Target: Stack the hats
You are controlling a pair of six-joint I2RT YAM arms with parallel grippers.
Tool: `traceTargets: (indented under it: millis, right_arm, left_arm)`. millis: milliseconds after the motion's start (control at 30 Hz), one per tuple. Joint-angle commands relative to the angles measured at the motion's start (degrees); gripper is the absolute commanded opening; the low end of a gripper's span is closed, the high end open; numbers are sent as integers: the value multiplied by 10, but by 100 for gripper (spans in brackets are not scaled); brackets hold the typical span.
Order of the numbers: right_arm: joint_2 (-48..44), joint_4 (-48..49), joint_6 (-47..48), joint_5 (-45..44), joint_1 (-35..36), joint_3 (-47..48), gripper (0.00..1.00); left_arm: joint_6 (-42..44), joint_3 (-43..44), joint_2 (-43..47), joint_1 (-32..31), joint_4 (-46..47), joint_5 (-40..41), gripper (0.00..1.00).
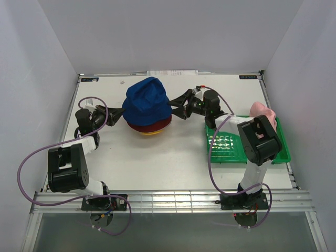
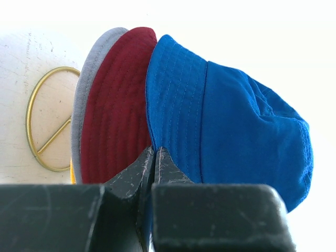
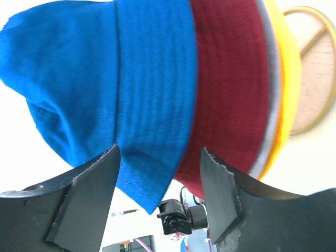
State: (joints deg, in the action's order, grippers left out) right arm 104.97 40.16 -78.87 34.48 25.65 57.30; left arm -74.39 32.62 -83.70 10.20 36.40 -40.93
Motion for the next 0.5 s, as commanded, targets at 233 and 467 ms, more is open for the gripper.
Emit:
traceTargets:
  millis: [233,467]
  right_arm:
    - [6,97,-66,-23,7,7,50]
    - [14,98,-65,-20,7,-2,30]
  left_arm:
    - [14,4,13,4,-12,3,3]
    - [16,5,11,4,-14,3,3]
